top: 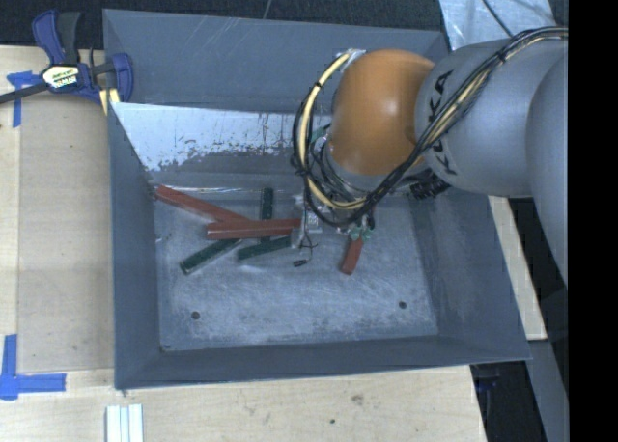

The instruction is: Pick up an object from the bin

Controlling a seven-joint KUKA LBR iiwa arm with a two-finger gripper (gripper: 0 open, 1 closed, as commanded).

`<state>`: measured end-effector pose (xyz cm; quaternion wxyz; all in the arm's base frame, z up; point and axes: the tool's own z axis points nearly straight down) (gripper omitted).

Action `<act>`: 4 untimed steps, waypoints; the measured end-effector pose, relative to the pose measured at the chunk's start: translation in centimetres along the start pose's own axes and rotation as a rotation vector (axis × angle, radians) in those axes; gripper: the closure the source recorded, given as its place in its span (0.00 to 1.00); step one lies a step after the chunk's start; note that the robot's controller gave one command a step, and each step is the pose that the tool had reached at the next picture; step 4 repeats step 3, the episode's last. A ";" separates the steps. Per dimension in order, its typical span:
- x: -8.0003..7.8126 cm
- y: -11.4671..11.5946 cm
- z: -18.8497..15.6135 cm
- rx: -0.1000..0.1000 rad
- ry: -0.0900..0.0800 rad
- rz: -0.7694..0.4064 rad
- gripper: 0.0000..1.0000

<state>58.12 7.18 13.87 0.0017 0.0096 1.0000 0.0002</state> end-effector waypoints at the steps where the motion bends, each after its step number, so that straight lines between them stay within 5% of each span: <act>1: 0.0 0.0 0.0 0.000 0.000 0.000 1.00; 3: 4.5 -2.0 -7.1 0.000 0.002 -0.345 1.00; 4: 4.5 -2.0 -7.1 0.000 0.002 -0.345 1.00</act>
Offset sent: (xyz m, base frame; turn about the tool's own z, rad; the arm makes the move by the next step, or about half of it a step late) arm -0.0561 -0.0168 0.0576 -0.4224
